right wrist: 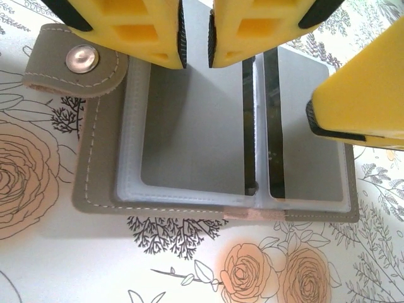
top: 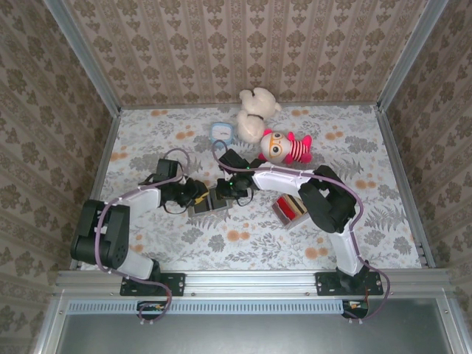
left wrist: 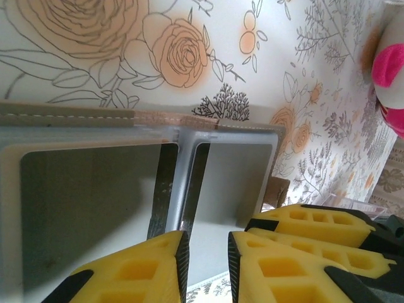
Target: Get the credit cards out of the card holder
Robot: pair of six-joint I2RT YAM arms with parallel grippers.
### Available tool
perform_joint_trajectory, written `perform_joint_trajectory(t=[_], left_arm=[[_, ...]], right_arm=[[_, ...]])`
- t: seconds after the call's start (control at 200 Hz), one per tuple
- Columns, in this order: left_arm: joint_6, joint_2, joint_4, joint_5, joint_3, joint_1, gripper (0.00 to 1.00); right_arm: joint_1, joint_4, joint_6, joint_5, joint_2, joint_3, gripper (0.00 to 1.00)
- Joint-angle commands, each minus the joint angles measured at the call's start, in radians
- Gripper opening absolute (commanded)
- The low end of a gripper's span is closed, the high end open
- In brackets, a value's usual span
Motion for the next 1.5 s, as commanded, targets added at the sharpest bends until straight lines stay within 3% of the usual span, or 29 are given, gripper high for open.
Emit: perform_joint_trajectory(t=[0.0,0.345,0.775,1.06,1.27,1.495], left_arm=[[0.043,0.036,0.007,0.036,0.017,-0.014,0.25],[0.143,0.111,-0.075,0.036,0.074,-0.015,0.26],[0.165,0.198,-0.079,0.041,0.072,-0.015,0.25],[0.179,0.189,-0.087,0.034,0.07,-0.015,0.25],[0.223,0.118,-0.199,-0.087,0.084,-0.015,0.25],[0.238,0.135,-0.176,-0.038,0.099,-0.024,0.25]], right_arm=[[-0.002,-0.038,0.011,0.024,0.002,0.012,0.2],[-0.001,-0.074,0.012,0.06,0.055,0.032,0.19],[-0.004,-0.043,0.026,0.004,0.089,0.019,0.19],[-0.011,-0.017,0.036,-0.021,0.082,0.005,0.19],[-0.022,-0.026,0.016,0.016,0.024,-0.013,0.19],[-0.038,0.001,0.014,0.022,-0.016,-0.019,0.18]])
